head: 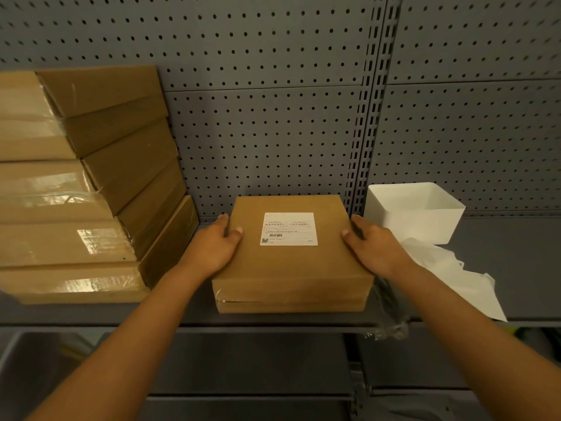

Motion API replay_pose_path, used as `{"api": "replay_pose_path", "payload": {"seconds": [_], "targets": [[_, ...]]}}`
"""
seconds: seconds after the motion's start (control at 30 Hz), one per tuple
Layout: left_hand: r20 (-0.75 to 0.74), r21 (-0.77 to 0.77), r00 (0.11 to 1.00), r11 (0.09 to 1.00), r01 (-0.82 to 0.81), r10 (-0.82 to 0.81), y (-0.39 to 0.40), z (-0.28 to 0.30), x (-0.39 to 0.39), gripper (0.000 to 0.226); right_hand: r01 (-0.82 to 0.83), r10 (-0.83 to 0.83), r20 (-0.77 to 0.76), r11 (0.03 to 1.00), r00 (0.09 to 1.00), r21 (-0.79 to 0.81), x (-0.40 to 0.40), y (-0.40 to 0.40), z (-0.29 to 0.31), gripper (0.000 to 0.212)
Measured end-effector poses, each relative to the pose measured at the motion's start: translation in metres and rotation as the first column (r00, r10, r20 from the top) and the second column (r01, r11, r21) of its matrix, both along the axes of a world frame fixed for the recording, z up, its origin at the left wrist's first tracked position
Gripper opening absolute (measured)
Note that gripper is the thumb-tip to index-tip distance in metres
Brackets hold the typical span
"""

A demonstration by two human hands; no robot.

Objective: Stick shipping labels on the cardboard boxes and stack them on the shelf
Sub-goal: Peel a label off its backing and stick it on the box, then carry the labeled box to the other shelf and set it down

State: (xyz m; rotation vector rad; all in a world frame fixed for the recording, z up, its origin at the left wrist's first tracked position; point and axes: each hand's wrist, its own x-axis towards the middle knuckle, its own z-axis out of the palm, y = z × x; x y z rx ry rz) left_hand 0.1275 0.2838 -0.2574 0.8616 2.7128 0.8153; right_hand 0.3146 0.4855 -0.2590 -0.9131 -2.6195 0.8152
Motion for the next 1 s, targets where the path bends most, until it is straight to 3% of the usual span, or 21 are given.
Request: {"api": "replay_pose_path", "payload": {"seconds": [0.07, 0.17, 0.23, 0.33, 0.5, 0.63, 0.73, 0.87, 1.0], "targets": [[0.211, 0.150, 0.975, 0.983, -0.108, 0.075, 0.003, -0.003, -0.007, 0.063, 0.046, -0.047, -0.004, 0.987, 0.999, -0.157, -0.001, 0.002, -0.004, 0.055], [0.550, 0.298, 0.832, 0.913, -0.279, 0.074, 0.004, -0.008, -0.010, 0.059, 0.076, -0.115, -0.066, 0.899, 0.991, -0.431, -0.006, 0.001, -0.011, 0.053], [0.655, 0.307, 0.755, 0.902, -0.302, 0.030, 0.002, -0.010, -0.006, 0.048, 0.097, -0.174, -0.097, 0.842, 0.980, -0.531, -0.009, 0.000, -0.013, 0.055], [0.698, 0.344, 0.716, 0.885, -0.314, -0.017, 0.002, -0.013, -0.002, 0.042, 0.129, -0.221, -0.084, 0.793, 0.972, -0.595, -0.012, 0.000, -0.017, 0.066], [0.643, 0.454, 0.764, 0.834, -0.313, -0.063, -0.002, -0.008, 0.003, 0.046, 0.065, -0.206, -0.176, 0.805, 0.963, -0.589, -0.012, -0.003, -0.020, 0.057], [0.484, 0.627, 0.866, 0.739, -0.245, -0.124, -0.009, 0.007, 0.004, 0.054, -0.002, -0.214, -0.352, 0.851, 0.911, -0.525, -0.013, -0.013, -0.013, 0.058], [0.345, 0.673, 0.934, 0.719, -0.174, -0.097, -0.012, 0.019, 0.005, 0.063, -0.054, -0.218, -0.478, 0.869, 0.851, -0.493, -0.015, -0.021, -0.001, 0.058], [0.247, 0.739, 0.965, 0.661, -0.127, -0.091, -0.016, 0.034, 0.005, 0.068, -0.085, -0.211, -0.580, 0.894, 0.787, -0.441, -0.011, -0.027, 0.022, 0.055], [0.165, 0.803, 0.972, 0.595, -0.035, -0.166, -0.009, 0.049, 0.016, 0.061, -0.092, -0.199, -0.672, 0.924, 0.713, -0.370, 0.006, -0.028, 0.037, 0.037]]}}
